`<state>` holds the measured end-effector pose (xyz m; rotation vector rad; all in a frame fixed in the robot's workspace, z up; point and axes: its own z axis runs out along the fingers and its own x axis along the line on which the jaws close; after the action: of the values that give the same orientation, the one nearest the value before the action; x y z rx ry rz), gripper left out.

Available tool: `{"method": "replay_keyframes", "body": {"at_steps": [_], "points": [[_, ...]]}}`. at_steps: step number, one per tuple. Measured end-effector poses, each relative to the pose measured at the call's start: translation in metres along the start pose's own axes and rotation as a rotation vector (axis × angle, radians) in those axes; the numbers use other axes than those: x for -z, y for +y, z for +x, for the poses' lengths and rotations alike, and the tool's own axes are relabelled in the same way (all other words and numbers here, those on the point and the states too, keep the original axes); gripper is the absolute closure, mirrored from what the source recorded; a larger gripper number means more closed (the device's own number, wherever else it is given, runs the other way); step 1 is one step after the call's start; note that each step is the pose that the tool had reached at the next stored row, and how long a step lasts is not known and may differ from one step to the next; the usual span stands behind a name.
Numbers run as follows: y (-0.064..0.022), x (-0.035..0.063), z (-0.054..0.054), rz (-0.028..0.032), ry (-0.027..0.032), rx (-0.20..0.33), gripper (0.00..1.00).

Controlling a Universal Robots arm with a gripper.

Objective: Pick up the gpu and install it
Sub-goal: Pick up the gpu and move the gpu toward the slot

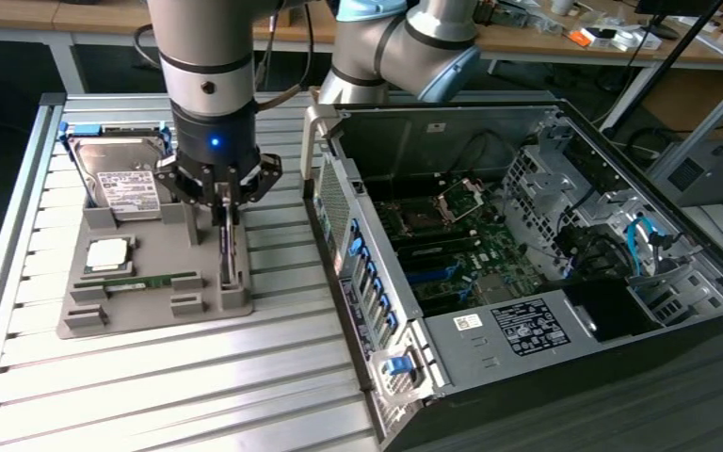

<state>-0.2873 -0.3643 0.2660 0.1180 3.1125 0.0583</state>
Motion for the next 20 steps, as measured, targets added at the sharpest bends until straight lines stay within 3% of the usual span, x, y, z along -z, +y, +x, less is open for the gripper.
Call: {"method": "replay_keyframes", "body": {"at_steps": [20], "points": [[0.0003, 0.0086, -0.0002, 0.0, 0.0, 0.0, 0.73]]}}
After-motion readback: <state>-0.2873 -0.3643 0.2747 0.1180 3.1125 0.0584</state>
